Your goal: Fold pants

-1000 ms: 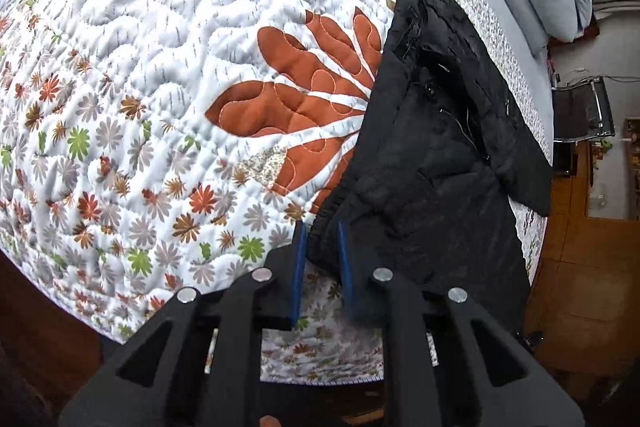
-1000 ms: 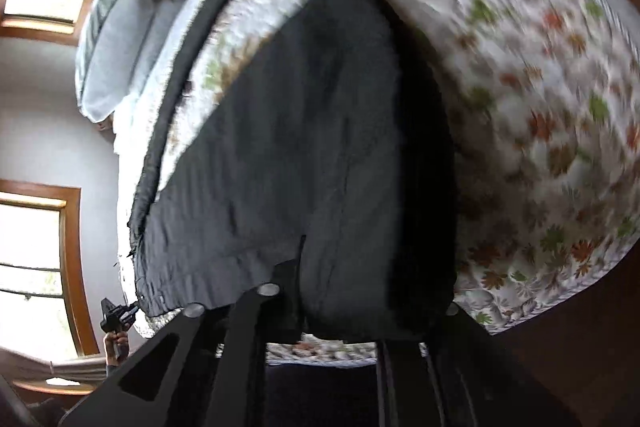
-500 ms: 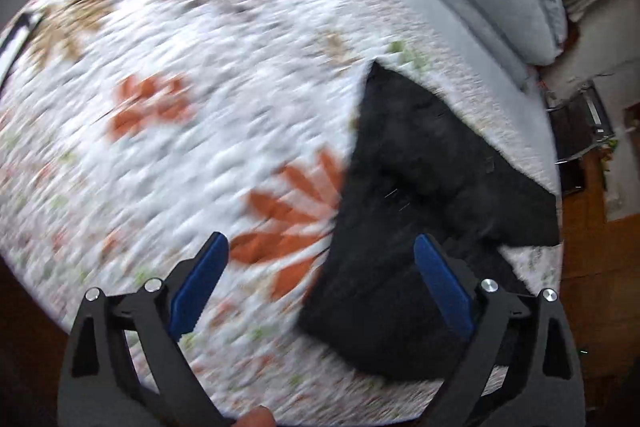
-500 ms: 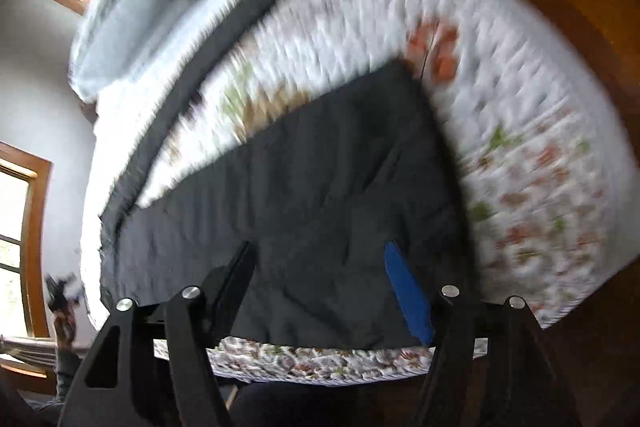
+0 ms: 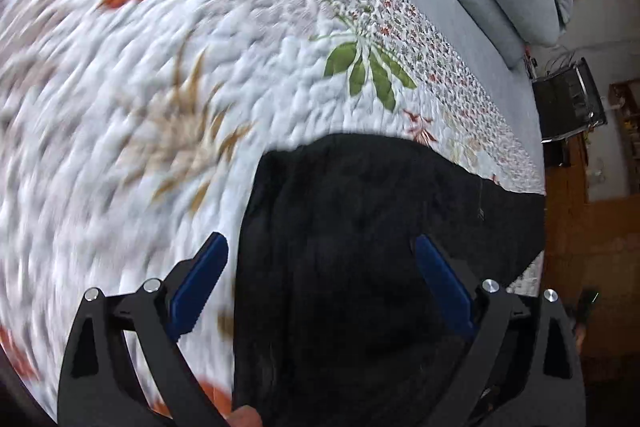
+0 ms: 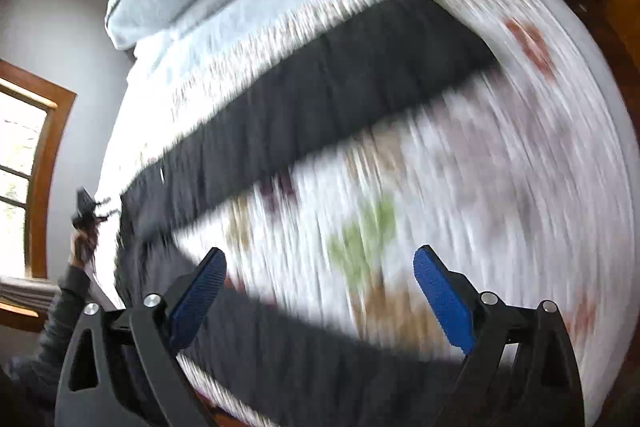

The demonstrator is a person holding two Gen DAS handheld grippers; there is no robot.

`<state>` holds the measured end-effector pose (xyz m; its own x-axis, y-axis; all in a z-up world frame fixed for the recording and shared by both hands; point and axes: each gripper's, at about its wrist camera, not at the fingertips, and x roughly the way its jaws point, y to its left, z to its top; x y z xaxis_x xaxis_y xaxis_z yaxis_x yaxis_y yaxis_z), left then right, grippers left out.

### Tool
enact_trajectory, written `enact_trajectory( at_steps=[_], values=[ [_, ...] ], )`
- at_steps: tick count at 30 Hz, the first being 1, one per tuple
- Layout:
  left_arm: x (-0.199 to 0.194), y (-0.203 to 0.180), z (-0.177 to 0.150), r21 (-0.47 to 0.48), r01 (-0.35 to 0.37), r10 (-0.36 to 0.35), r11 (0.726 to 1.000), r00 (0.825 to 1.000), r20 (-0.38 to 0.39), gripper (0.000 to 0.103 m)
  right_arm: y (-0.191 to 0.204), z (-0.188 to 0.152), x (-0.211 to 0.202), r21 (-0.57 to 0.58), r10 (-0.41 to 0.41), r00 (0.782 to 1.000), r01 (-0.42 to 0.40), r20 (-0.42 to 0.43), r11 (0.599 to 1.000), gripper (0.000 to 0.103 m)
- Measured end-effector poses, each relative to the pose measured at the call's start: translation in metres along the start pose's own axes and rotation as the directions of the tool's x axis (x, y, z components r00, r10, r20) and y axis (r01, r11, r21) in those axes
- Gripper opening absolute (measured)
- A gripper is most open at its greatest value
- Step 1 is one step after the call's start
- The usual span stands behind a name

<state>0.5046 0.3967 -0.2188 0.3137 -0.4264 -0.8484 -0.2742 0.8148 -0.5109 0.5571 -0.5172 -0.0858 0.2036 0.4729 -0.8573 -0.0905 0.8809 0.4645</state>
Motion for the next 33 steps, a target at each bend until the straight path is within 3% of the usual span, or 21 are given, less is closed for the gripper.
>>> enact_trajectory(
  at_steps=[3, 7, 10, 12, 15, 16, 19, 26, 29, 31, 33],
  values=[
    [0.022, -0.001, 0.015, 0.013, 0.005, -0.004, 1.000, 0.999, -0.051, 0.094, 0.006, 0.070, 0.030, -0.007, -0.018, 1.000, 0.018, -0.007, 1.000, 0.096],
    [0.037, -0.005, 0.020, 0.053, -0.027, 0.032, 0.998, 0.996, -0.086, 0.094, -0.003, 0.124, 0.063, -0.022, -0.068, 0.997, 0.068, -0.019, 0.997, 0.096],
    [0.038, -0.011, 0.021, 0.081, 0.002, 0.004, 0.997, 0.997, -0.081, 0.092, -0.018, 0.158, 0.077, -0.001, -0.094, 0.996, 0.094, 0.000, 0.996, 0.096],
    [0.041, -0.013, 0.022, 0.090, 0.008, 0.000, 0.996, 0.996, -0.087, 0.091, -0.027, 0.175, 0.084, 0.005, -0.108, 0.994, 0.108, 0.011, 0.994, 0.096],
    [0.044, -0.013, 0.024, 0.102, -0.025, 0.034, 0.995, 0.995, -0.089, 0.071, -0.044, 0.199, 0.096, -0.004, -0.170, 0.985, 0.170, 0.016, 0.985, 0.096],
    [0.045, -0.011, 0.024, 0.102, -0.036, 0.045, 0.994, 0.995, -0.084, 0.056, -0.050, 0.206, 0.098, 0.002, -0.186, 0.982, 0.186, 0.022, 0.983, 0.096],
    [0.040, 0.003, 0.024, 0.065, -0.006, 0.010, 0.998, 0.998, -0.068, 0.043, -0.069, 0.224, 0.104, 0.028, -0.194, 0.980, 0.193, 0.041, 0.981, 0.096],
    [0.043, 0.003, 0.021, 0.076, -0.007, 0.012, 0.997, 0.998, -0.067, 0.039, -0.084, 0.261, 0.134, 0.007, -0.216, 0.976, 0.216, 0.022, 0.976, 0.096],
    [0.043, -0.001, 0.022, 0.085, -0.022, 0.028, 0.996, 0.997, -0.070, 0.039, -0.083, 0.265, 0.145, -0.003, -0.171, 0.985, 0.171, -0.018, 0.985, 0.094],
    [0.045, -0.005, 0.023, 0.101, -0.043, 0.050, 0.994, 0.996, -0.068, 0.036, -0.077, 0.261, 0.151, -0.042, -0.182, 0.982, 0.180, -0.042, 0.983, 0.082],
    [0.045, -0.008, 0.025, 0.106, -0.050, 0.057, 0.993, 0.996, -0.064, 0.033, -0.074, 0.257, 0.151, -0.067, -0.162, 0.985, 0.158, -0.060, 0.985, 0.035]
  ],
)
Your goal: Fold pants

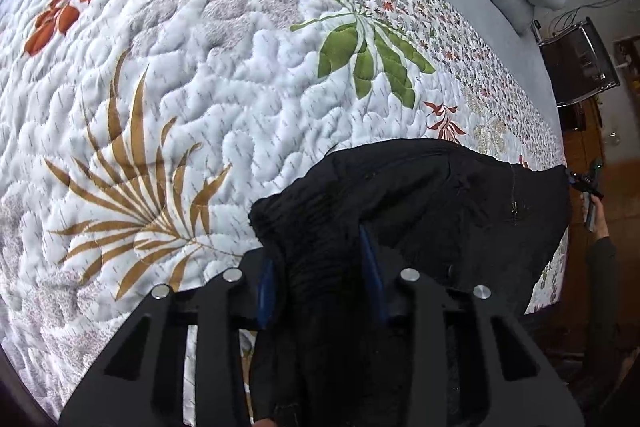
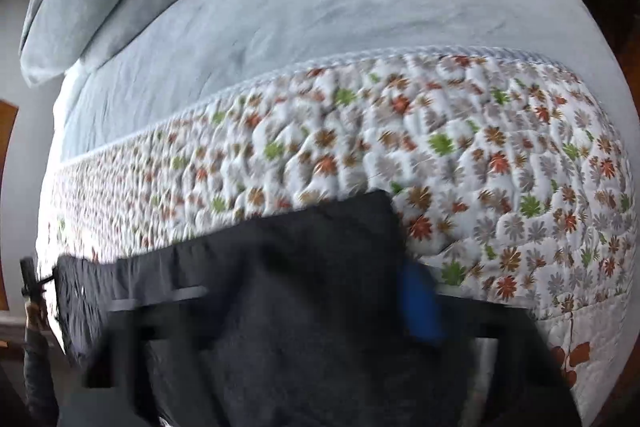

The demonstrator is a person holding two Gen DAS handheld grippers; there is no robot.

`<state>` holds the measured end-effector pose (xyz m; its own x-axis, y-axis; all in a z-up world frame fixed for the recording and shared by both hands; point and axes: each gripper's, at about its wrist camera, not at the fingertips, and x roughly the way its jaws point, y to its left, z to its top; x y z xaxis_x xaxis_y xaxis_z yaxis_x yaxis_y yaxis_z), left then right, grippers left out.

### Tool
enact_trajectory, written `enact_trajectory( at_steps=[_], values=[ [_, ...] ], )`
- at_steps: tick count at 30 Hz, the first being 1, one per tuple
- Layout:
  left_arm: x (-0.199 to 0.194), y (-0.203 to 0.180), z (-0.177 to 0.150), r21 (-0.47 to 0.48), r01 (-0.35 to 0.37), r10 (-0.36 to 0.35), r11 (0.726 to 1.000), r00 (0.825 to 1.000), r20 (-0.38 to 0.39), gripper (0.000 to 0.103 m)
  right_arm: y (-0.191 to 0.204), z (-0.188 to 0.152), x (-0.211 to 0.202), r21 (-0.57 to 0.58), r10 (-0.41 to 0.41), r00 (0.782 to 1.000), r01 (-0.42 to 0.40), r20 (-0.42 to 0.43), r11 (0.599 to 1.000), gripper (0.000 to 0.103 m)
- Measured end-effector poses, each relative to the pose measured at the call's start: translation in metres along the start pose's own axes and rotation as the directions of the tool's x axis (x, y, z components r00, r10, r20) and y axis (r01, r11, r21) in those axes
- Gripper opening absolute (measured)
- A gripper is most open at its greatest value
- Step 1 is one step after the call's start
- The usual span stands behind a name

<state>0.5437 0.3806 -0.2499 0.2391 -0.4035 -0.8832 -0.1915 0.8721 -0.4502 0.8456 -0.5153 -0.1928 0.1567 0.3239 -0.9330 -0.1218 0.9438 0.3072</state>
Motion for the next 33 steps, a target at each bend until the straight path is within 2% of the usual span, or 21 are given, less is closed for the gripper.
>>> enact_trajectory(
  at_steps=[2, 5, 8, 9, 20, 28, 33],
  values=[
    [0.000, -0.003, 0.001, 0.005, 0.002, -0.002, 1.000, 1.000, 0.012, 0.025, 0.001, -0.004, -0.008, -0.018, 0.010, 1.000, -0.009, 0.018, 1.000, 0.019],
    [-0.002, -0.007, 0.001, 0.011, 0.006, -0.006, 1.000, 0.999, 0.032, 0.022, 0.007, -0.012, -0.023, -0.053, 0.026, 0.998, -0.023, 0.050, 0.998, 0.014],
    [-0.008, -0.011, 0.001, 0.011, 0.015, -0.016, 1.000, 0.998, 0.055, 0.019, 0.004, -0.017, -0.050, -0.043, 0.032, 0.992, -0.027, 0.121, 0.999, 0.013],
    [-0.010, -0.014, 0.000, 0.015, 0.014, -0.015, 1.000, 0.998, 0.063, 0.013, 0.003, -0.018, -0.059, -0.042, 0.040, 0.989, -0.034, 0.140, 0.999, 0.013],
    [-0.045, -0.040, -0.015, 0.063, 0.034, -0.044, 0.997, 0.984, 0.170, 0.010, 0.032, -0.059, -0.156, -0.086, 0.064, 0.956, -0.041, 0.285, 0.995, 0.013],
    [-0.084, -0.062, -0.040, 0.117, 0.091, -0.117, 0.989, 0.966, 0.231, 0.009, 0.036, -0.125, -0.229, -0.082, 0.076, 0.921, -0.048, 0.382, 0.995, 0.011],
    [-0.113, -0.076, -0.076, 0.168, 0.131, -0.173, 0.977, 0.949, 0.263, 0.009, 0.045, -0.184, -0.261, -0.111, 0.120, 0.904, -0.081, 0.411, 0.991, 0.008]
  ],
)
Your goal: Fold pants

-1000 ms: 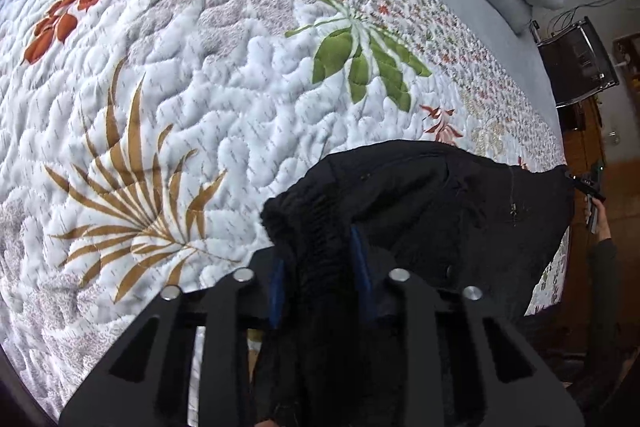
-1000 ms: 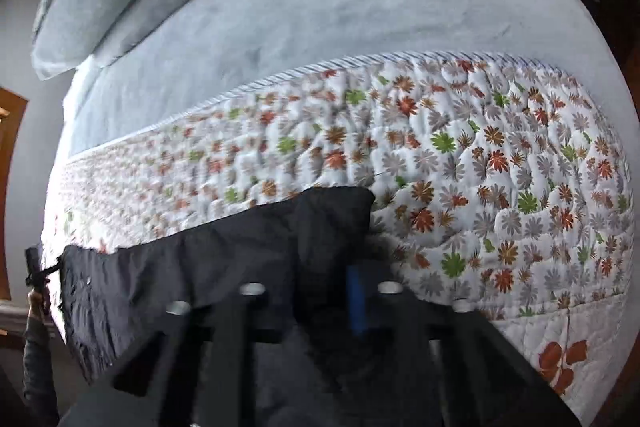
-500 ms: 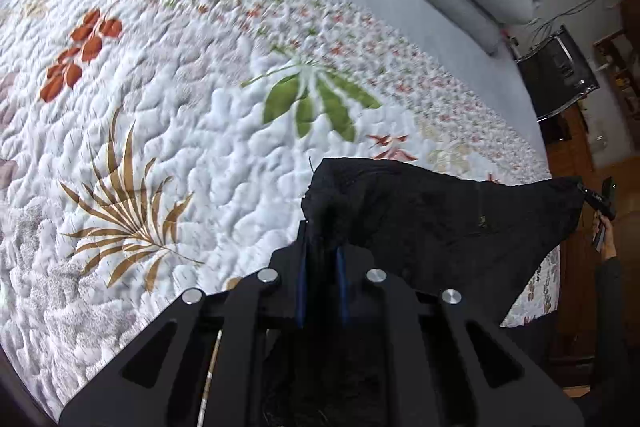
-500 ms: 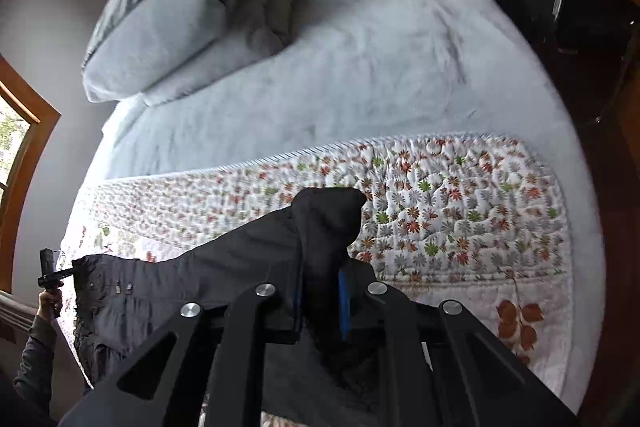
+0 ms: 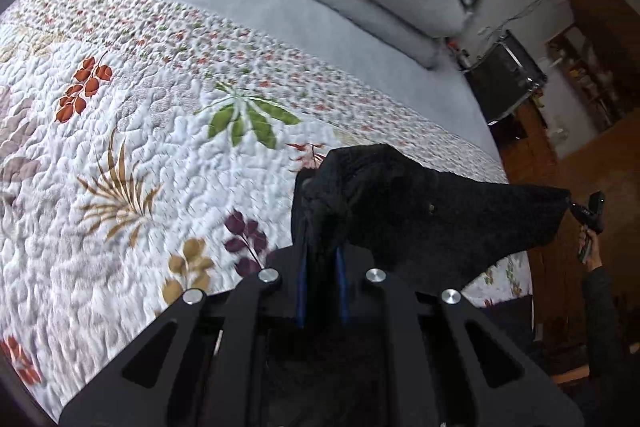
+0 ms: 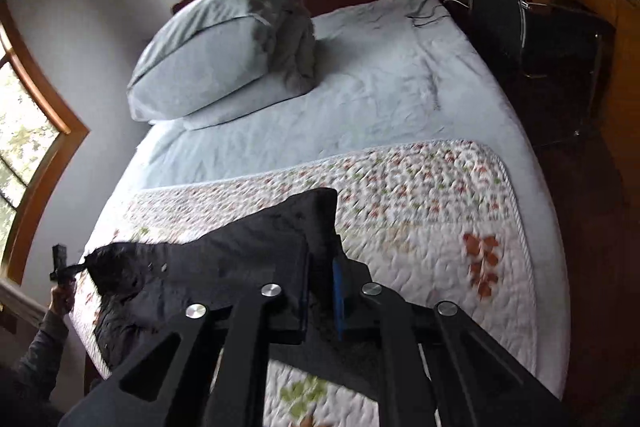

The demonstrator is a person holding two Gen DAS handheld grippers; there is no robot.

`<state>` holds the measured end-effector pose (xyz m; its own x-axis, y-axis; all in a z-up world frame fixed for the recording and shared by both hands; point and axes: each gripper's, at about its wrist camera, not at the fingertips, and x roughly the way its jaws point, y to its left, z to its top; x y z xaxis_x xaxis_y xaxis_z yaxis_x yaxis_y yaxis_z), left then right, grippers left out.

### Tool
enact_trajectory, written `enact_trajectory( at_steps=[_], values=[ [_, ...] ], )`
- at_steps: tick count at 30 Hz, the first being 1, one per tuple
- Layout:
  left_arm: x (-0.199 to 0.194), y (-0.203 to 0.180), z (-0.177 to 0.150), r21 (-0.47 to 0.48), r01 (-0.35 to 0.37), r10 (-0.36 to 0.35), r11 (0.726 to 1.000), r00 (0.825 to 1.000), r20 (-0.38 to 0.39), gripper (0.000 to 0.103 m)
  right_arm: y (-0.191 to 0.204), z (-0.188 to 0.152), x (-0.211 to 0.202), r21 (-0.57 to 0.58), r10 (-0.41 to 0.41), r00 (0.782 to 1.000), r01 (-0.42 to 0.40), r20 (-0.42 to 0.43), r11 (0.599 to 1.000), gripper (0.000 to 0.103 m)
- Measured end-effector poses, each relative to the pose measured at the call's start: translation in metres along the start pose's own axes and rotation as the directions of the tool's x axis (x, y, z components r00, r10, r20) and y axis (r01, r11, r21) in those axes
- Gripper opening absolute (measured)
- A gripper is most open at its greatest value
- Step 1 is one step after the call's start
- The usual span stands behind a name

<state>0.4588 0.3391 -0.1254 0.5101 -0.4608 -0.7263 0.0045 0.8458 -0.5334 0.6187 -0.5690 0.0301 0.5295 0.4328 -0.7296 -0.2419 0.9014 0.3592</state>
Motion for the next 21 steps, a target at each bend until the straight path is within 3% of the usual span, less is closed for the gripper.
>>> enact_trajectory(
  at_steps=[6, 11, 17, 21],
  values=[
    [-0.041, -0.011, -0.048, 0.015, 0.071, -0.072, 0.997, 0.996, 0.046, 0.009, 0.020, -0.072, -0.057, 0.009, 0.067, 0.996, -0.068, 0.053, 0.998, 0.006],
    [-0.073, 0.002, -0.093, -0.017, 0.110, -0.108, 0.994, 0.991, 0.076, 0.009, 0.016, -0.137, -0.105, 0.065, 0.082, 0.991, -0.089, 0.105, 0.994, 0.004],
    [-0.103, 0.019, -0.136, -0.051, 0.105, -0.100, 0.993, 0.991, 0.084, 0.009, -0.010, -0.215, -0.150, 0.165, 0.064, 0.986, -0.089, 0.152, 0.982, 0.004],
    [-0.106, 0.027, -0.166, -0.074, 0.088, -0.084, 0.993, 0.995, 0.054, 0.010, -0.027, -0.277, -0.155, 0.235, 0.050, 0.988, -0.084, 0.145, 0.968, 0.004]
  ],
)
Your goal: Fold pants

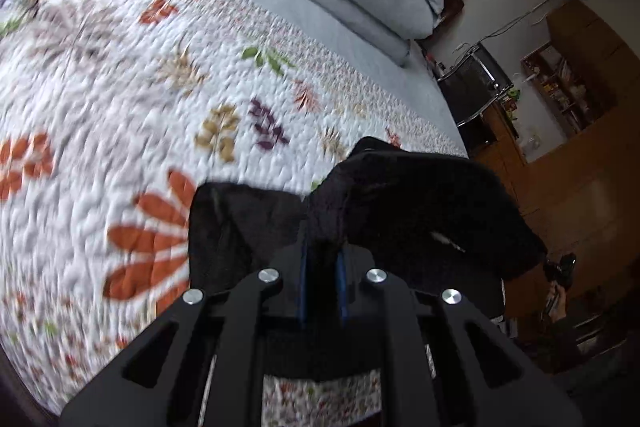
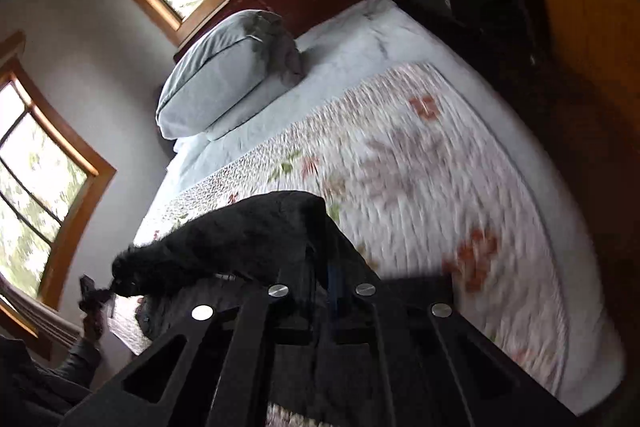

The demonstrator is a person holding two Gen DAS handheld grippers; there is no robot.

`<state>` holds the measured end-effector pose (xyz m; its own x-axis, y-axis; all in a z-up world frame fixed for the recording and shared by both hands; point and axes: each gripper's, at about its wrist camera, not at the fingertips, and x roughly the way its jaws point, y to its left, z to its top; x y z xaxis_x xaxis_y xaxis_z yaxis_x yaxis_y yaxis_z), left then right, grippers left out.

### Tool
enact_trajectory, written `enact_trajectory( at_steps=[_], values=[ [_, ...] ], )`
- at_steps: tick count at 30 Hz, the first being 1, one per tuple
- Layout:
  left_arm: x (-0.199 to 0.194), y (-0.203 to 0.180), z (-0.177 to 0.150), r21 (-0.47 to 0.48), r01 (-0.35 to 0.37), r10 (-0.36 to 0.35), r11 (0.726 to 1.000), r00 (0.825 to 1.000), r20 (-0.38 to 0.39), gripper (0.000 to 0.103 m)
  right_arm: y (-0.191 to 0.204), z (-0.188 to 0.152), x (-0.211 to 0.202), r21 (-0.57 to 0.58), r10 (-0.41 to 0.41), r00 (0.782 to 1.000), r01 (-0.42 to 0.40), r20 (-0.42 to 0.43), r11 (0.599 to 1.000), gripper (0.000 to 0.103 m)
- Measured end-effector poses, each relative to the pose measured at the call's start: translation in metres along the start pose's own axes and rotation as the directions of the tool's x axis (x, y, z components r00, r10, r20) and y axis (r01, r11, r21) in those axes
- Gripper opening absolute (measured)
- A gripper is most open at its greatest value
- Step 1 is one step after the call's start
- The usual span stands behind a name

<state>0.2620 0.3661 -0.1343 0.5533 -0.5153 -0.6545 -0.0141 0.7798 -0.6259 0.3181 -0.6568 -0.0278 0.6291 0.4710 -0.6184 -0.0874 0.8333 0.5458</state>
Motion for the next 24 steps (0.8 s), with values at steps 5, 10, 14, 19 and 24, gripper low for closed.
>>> enact_trajectory(
  at_steps=[5, 10, 14, 19, 24],
  values=[
    [-0.001, 0.011, -0.028, -0.021, -0.015, 0.014, 1.000, 1.000, -0.024, 0.011, -0.019, -0.066, -0.019, 0.055, 0.021, 0.999, -0.023, 0.042, 0.998, 0.004],
    [0.007, 0.017, -0.050, -0.017, -0.035, 0.034, 0.999, 0.997, -0.069, 0.013, -0.034, -0.138, -0.018, 0.099, 0.004, 0.998, -0.010, 0.063, 0.995, 0.056],
    [0.014, 0.030, -0.059, -0.052, -0.055, 0.051, 0.997, 0.995, -0.080, 0.015, -0.064, -0.182, -0.003, 0.244, 0.027, 1.000, -0.026, -0.003, 0.970, 0.064],
    [0.009, 0.029, -0.058, -0.048, -0.073, 0.069, 0.996, 0.995, -0.074, 0.016, -0.074, -0.197, -0.034, 0.301, 0.094, 0.995, -0.081, -0.029, 0.950, 0.071],
    [0.009, 0.020, -0.050, -0.046, -0.085, 0.083, 0.995, 0.996, -0.043, 0.016, -0.088, -0.164, -0.049, 0.385, 0.081, 0.995, -0.095, 0.052, 0.918, 0.095]
  ],
)
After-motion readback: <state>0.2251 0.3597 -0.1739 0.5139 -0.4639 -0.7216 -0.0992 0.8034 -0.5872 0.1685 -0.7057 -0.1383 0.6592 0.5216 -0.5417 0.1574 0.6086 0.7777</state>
